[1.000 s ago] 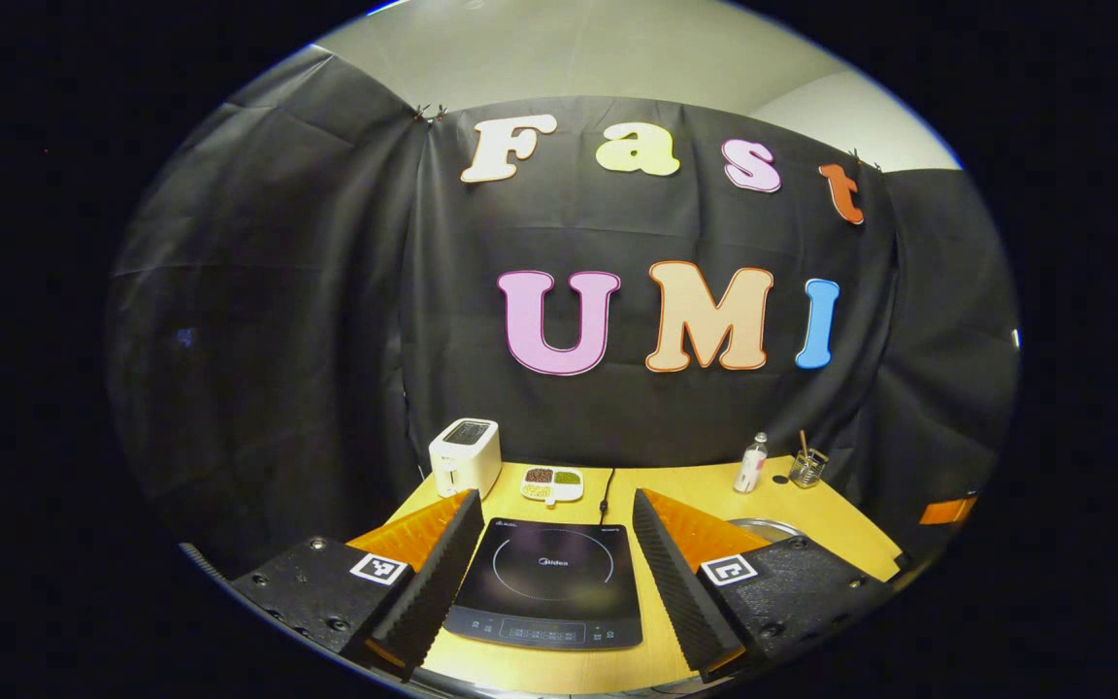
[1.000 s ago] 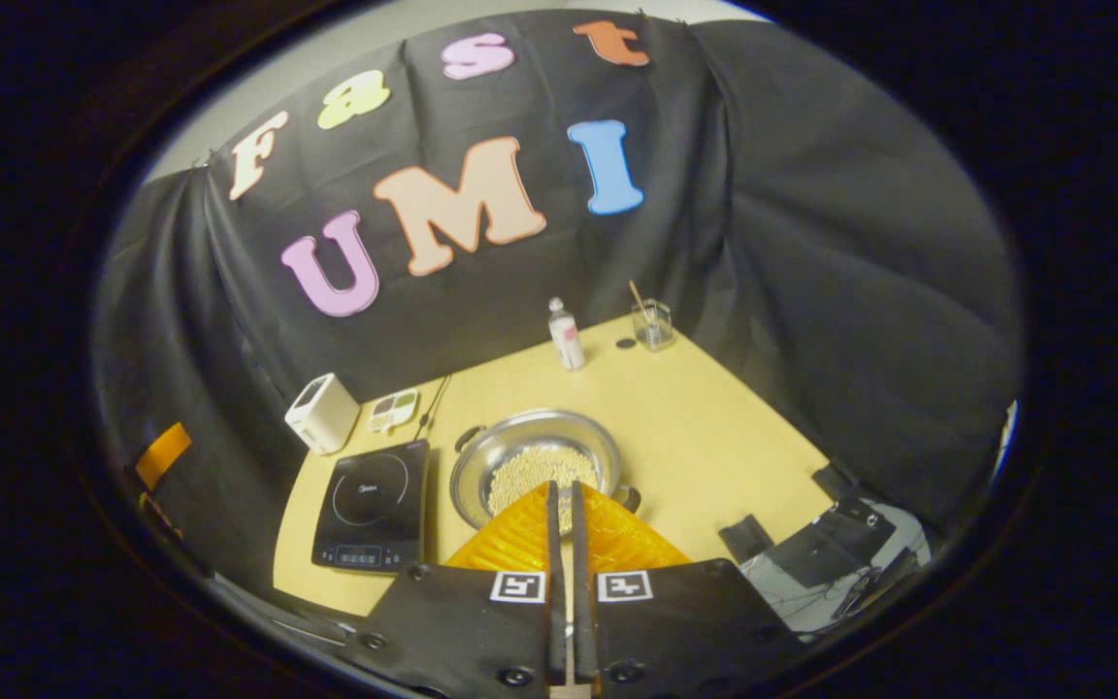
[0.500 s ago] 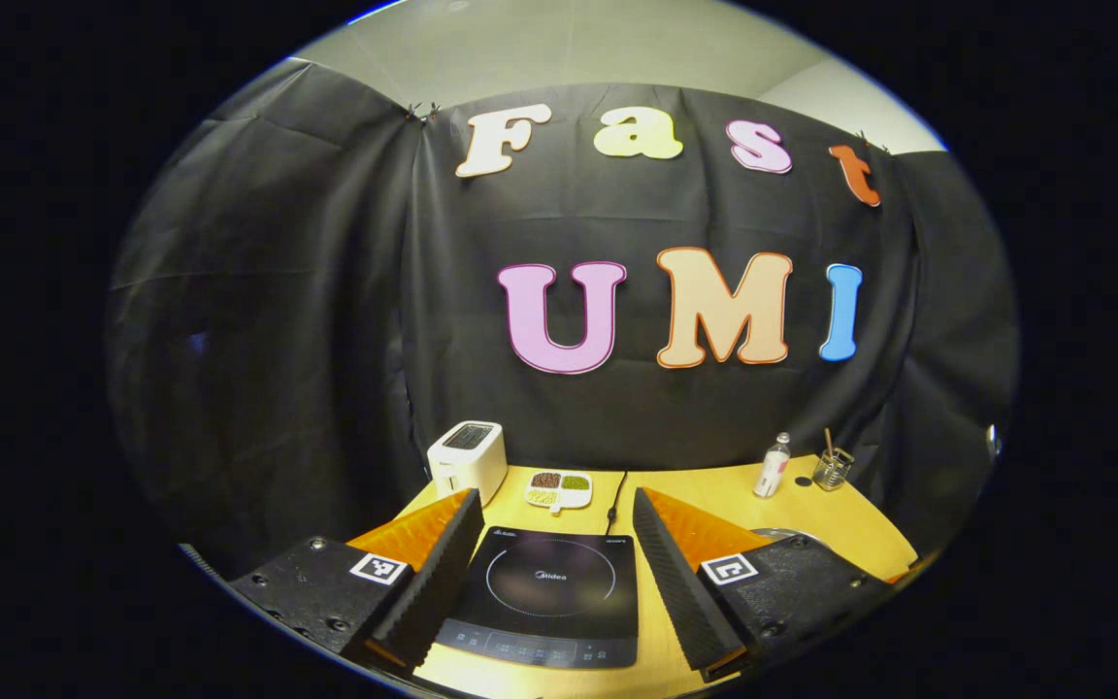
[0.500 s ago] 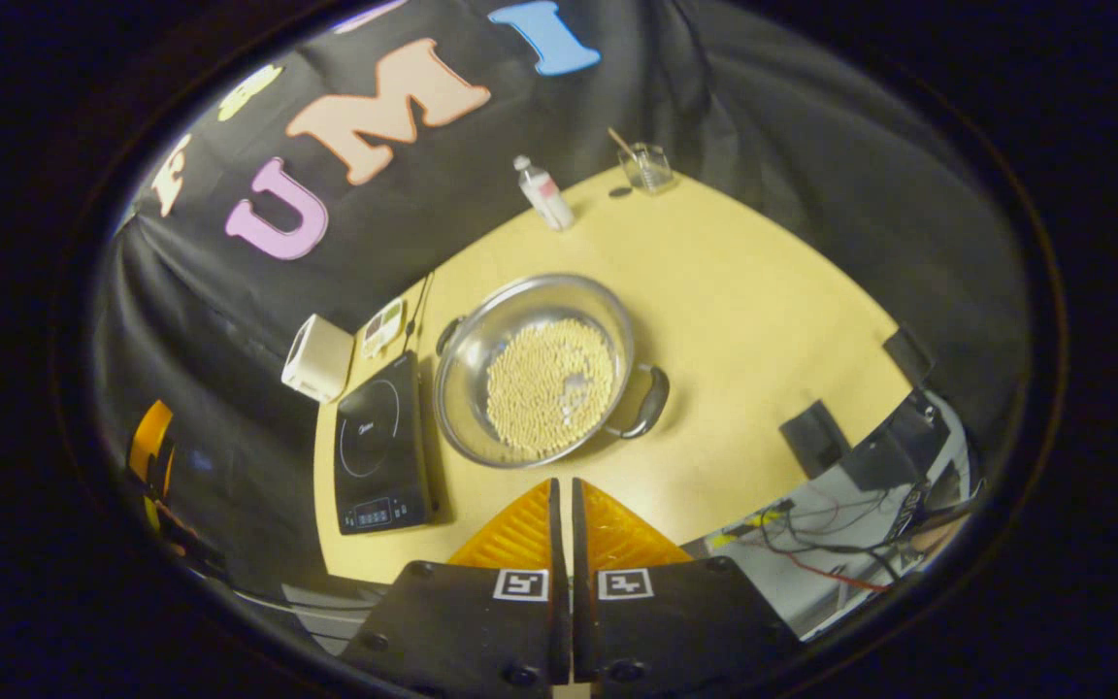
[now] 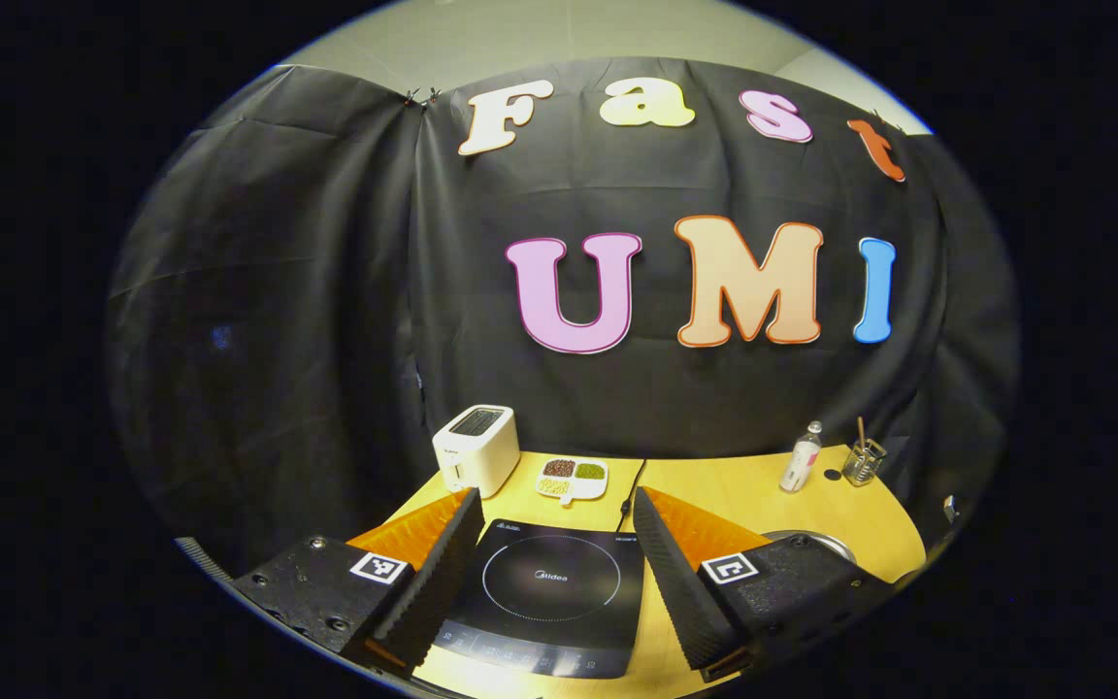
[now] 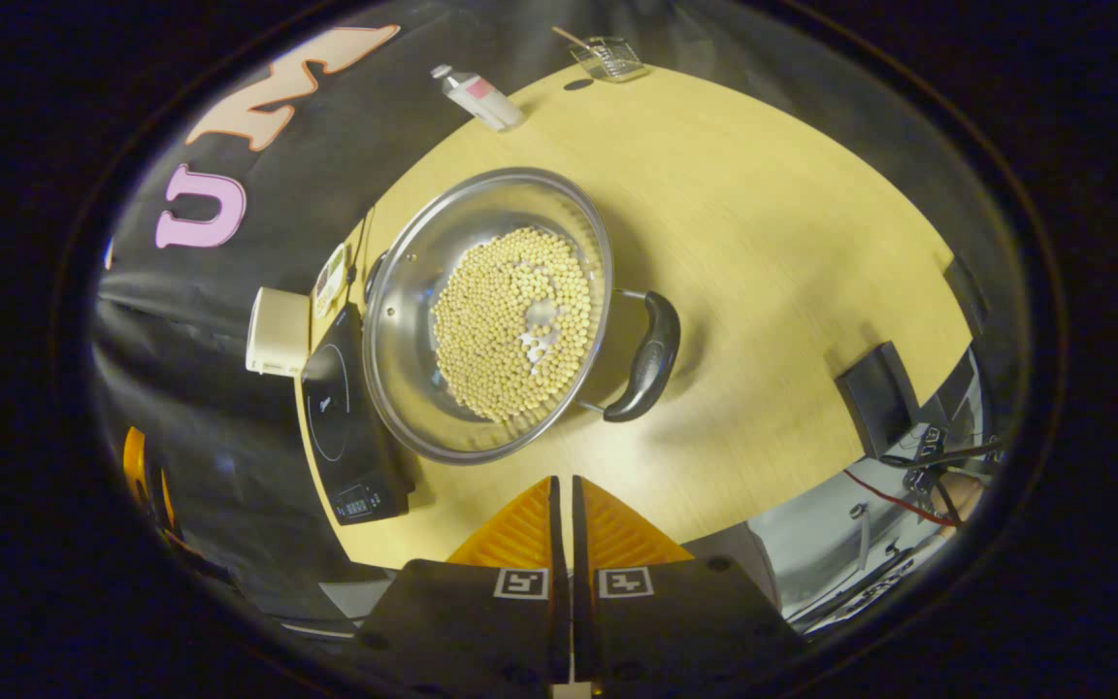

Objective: First push the handle of the pot to place it horizontally, then grasp the pot with both hands and set it on the induction cooktop.

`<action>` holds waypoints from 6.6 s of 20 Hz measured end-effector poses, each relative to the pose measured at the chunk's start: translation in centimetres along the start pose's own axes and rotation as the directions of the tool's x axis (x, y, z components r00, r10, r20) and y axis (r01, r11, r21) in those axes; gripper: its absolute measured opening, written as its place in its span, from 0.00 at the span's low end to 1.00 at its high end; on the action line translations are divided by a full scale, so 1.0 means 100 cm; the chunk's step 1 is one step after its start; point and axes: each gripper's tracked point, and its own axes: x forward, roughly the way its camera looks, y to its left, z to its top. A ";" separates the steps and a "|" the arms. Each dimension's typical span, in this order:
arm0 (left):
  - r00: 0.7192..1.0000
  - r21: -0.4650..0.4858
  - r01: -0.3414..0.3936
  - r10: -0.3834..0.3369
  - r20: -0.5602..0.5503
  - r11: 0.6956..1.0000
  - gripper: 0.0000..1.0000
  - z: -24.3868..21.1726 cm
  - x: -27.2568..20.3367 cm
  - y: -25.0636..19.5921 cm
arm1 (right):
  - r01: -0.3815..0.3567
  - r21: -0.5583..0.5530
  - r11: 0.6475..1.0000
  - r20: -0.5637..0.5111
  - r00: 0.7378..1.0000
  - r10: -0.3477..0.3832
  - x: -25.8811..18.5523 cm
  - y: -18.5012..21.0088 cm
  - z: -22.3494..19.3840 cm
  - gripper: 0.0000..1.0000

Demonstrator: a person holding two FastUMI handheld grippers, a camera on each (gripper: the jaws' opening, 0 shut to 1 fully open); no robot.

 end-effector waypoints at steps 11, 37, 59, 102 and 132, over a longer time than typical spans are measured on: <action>0.996 -0.006 -0.080 0.080 -0.035 0.997 0.95 -0.009 0.023 -0.022 | 0.024 0.016 1.000 -0.147 0.989 -0.021 0.032 -0.015 0.007 0.00; 0.987 -0.008 -0.098 0.096 -0.130 0.995 0.92 -0.060 0.039 -0.060 | 0.034 0.199 0.979 -0.075 0.997 -0.020 0.057 -0.047 0.124 0.05; 0.966 -0.046 -0.060 0.047 -0.255 0.997 0.93 -0.112 0.038 -0.066 | -0.043 0.210 0.977 0.022 0.999 0.039 0.038 -0.038 0.142 0.05; 0.687 -0.211 0.228 -0.310 -0.657 0.951 0.95 -0.235 0.028 -0.138 | -0.050 -0.294 0.954 -0.083 0.996 0.026 0.008 -0.044 0.195 0.94; 0.350 -0.257 0.231 -0.327 -0.878 0.938 0.78 -0.323 0.101 -0.175 | -0.149 -0.151 0.977 -0.387 0.919 0.080 0.101 -0.031 0.168 0.51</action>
